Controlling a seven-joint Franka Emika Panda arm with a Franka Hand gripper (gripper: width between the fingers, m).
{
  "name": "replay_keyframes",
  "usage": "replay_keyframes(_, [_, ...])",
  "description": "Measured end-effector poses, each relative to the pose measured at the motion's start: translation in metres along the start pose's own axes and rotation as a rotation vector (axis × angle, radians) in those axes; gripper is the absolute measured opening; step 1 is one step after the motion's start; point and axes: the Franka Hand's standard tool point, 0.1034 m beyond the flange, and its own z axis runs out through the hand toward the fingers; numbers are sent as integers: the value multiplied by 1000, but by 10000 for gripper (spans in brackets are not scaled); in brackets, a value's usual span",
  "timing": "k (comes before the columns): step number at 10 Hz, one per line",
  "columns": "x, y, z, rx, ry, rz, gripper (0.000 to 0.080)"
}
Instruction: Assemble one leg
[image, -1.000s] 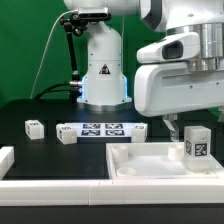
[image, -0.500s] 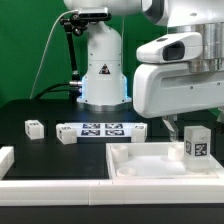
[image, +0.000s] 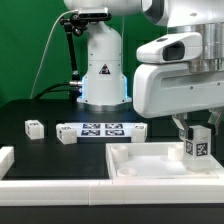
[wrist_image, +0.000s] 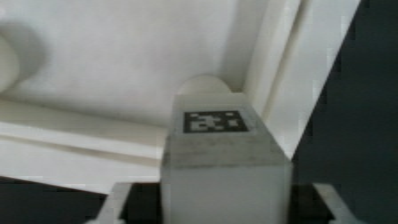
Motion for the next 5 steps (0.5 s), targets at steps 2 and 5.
replay_keyframes(2, [0, -1, 0, -1, -2, 129, 290])
replay_keyframes(5, [0, 0, 1, -12, 11, 507, 290])
